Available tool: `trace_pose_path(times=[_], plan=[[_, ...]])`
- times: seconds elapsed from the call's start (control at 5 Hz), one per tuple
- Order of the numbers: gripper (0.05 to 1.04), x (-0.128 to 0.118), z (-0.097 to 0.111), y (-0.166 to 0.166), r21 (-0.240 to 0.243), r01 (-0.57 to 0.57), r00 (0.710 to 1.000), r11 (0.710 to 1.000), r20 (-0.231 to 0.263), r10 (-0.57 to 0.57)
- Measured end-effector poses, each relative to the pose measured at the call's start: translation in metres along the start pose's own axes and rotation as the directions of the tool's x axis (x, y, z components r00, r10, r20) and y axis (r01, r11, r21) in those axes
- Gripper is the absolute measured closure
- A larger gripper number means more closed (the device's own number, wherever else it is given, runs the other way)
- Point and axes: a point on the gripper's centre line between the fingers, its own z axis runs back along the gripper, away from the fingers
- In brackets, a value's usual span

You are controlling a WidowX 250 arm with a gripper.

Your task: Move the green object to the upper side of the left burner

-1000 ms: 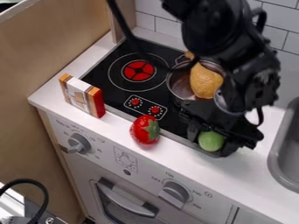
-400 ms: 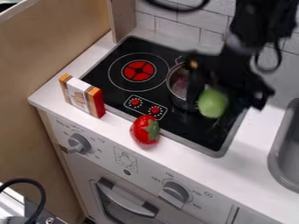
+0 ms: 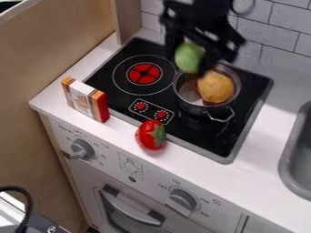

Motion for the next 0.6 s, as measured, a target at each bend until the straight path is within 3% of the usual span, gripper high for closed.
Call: trace_pose_path(times=[0.2,0.4,0.6], plan=[[0.39,0.024,-0.023,0.037,-0.007,0.106,0.994,0.994,0.042,-0.106],[0.39,0.044,-0.045,0.067,-0.007,0.144,0.984,0.989,0.105,-0.143],[0.39,0.06,-0.069,0.073,-0.012,0.192,0.97,0.981,0.153,-0.188]])
